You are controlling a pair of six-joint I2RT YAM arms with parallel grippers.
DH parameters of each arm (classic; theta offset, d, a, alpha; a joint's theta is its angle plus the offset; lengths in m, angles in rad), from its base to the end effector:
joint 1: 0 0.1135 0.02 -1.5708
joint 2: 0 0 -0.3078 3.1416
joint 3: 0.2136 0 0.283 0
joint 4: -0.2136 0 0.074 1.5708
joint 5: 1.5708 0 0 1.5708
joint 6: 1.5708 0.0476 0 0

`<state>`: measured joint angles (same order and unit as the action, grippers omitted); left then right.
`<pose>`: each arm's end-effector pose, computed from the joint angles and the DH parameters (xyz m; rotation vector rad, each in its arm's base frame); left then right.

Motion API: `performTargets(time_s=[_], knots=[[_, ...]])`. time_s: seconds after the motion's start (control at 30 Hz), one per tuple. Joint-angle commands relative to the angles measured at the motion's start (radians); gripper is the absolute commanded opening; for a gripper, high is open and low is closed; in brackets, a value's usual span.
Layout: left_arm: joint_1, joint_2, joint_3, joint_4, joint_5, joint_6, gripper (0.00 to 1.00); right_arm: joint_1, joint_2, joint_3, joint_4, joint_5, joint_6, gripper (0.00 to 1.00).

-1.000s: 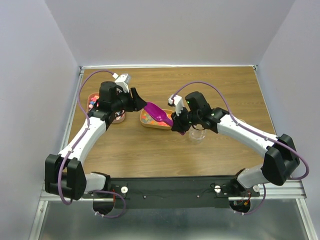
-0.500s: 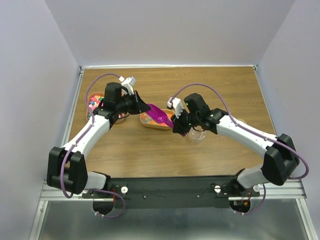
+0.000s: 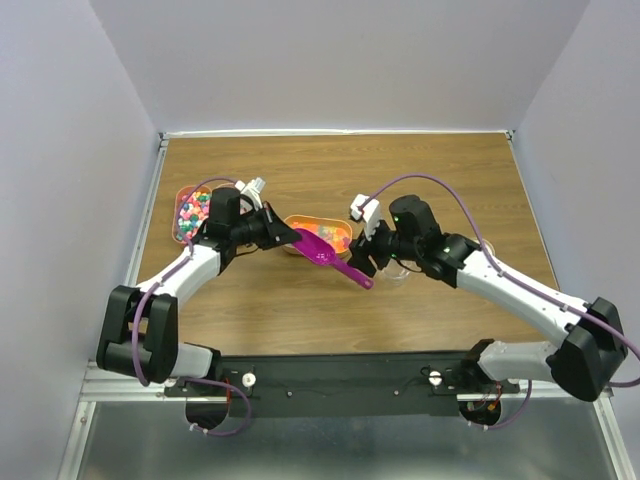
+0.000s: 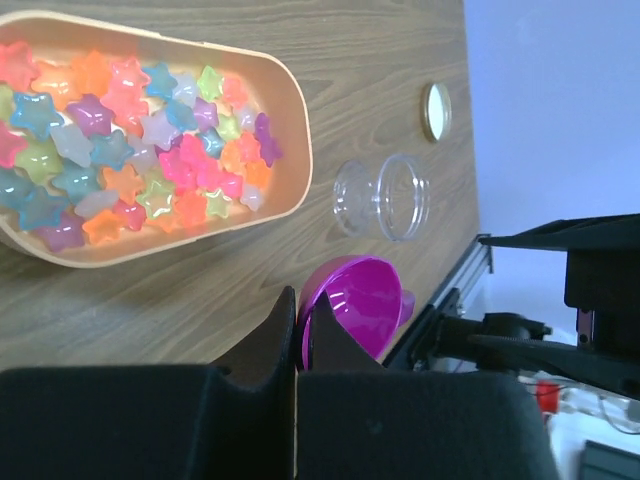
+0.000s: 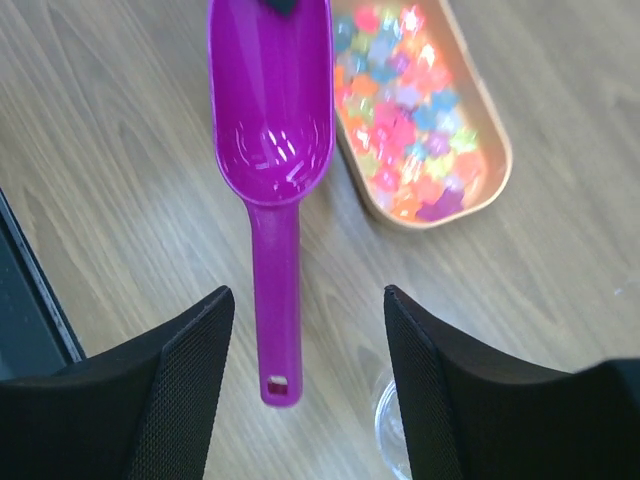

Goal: Pack the candies
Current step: Pick up the spatula from the center of the board.

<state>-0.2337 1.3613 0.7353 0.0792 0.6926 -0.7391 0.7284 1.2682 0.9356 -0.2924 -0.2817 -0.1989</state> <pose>0.2943 -0.1013 0.2436 -0.1186 2.2528 -1.2861 0.2198 0.2138 0.3037 -1.1405 1.9198 0.6029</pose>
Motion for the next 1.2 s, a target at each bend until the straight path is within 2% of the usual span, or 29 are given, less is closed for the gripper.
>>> performTargets(time_s=[0.0,0.2,0.43,0.7,0.8,0.93,1.1,1.17], knots=[[0.030,-0.039,-0.028,0.155,0.068,-0.161,0.00,0.006,-0.041,-0.035,0.108,-0.004,0.006,0.70],[0.073,-0.077,-0.037,0.175,0.067,-0.255,0.00,0.006,-0.029,-0.032,0.111,-0.066,-0.019,0.77],[0.088,-0.088,-0.034,0.185,0.104,-0.302,0.00,0.006,-0.001,-0.020,0.122,-0.062,-0.042,0.76],[0.088,-0.096,-0.046,0.197,0.131,-0.316,0.00,0.006,0.030,-0.027,0.170,-0.065,-0.046,0.66],[0.088,-0.096,-0.054,0.200,0.133,-0.318,0.00,0.006,0.027,-0.035,0.183,-0.062,-0.045,0.60],[0.088,-0.093,-0.062,0.217,0.143,-0.332,0.00,0.006,0.025,-0.040,0.190,-0.062,-0.046,0.46],[0.088,-0.077,-0.073,0.234,0.154,-0.356,0.00,0.005,0.023,-0.044,0.190,-0.057,-0.048,0.42],[0.088,-0.074,-0.073,0.244,0.160,-0.362,0.00,0.006,0.023,-0.047,0.190,-0.057,-0.050,0.33]])
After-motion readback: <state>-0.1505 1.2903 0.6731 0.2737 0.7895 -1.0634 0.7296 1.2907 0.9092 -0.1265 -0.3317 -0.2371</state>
